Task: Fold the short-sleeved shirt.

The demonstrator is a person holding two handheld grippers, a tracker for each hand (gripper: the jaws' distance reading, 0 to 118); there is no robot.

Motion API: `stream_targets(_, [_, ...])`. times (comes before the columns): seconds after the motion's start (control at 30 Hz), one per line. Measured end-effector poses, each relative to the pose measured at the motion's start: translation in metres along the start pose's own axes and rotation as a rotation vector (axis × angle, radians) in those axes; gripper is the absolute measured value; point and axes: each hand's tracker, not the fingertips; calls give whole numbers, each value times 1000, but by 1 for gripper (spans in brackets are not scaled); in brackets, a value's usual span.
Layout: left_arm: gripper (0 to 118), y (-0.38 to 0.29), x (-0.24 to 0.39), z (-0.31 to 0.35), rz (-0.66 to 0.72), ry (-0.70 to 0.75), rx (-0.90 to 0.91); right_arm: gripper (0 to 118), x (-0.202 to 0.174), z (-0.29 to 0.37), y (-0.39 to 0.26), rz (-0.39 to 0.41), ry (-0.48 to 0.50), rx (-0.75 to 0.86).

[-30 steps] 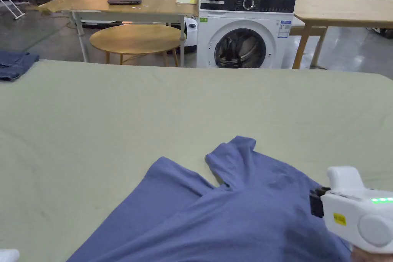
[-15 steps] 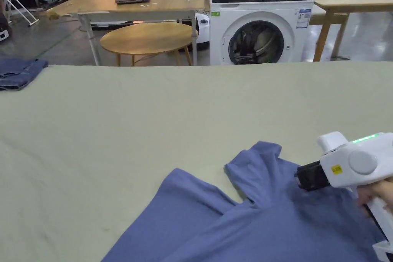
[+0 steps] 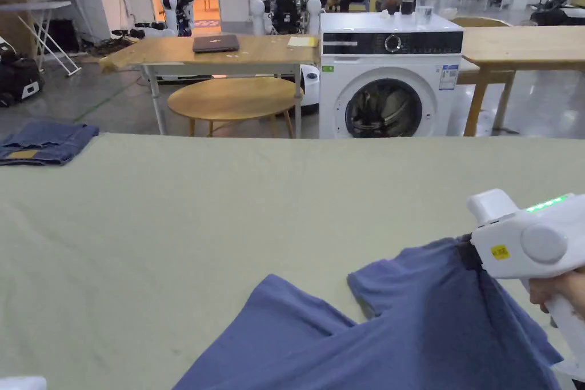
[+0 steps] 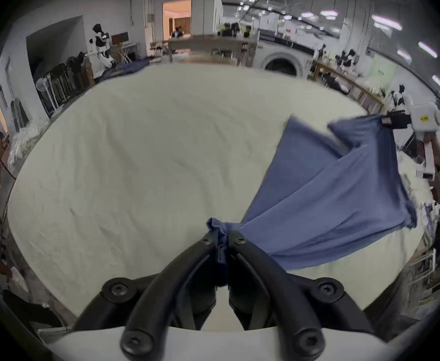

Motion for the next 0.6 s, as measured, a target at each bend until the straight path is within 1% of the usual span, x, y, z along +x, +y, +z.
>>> stream_targets(0.03, [0,11,2,12,9,-5,39,2,2,24,7,-9,0,36])
stream_targets(0.1, [0,33,4,33,-4,-10,104,1,4,72,18,9,-51,125])
stream_targets(0.13, [0,48,8,44,-4,-17,144,1,12,100,23,4,-72,164])
stream_targets(0.2, [0,75,18,64,-14,-43,191,2,23,147,33,-30,-76,216])
stream_targets(0.27, [0,110,32,82,-48,-39,233,1,37,193,41,-27,-138,284])
stream_targets(0.3, [0,126,39,89,-67,-27,261,1,43,212,45,-34,-152,304])
stream_targets(0.37, [0,160,53,105,-91,-9,305,1,55,253,51,-68,-188,359])
stream_targets(0.53, [0,240,81,144,-73,-52,378,1,87,314,64,-131,-270,439])
stream_targets(0.6, [0,267,91,156,-75,-46,411,1,95,329,70,-161,-275,459])
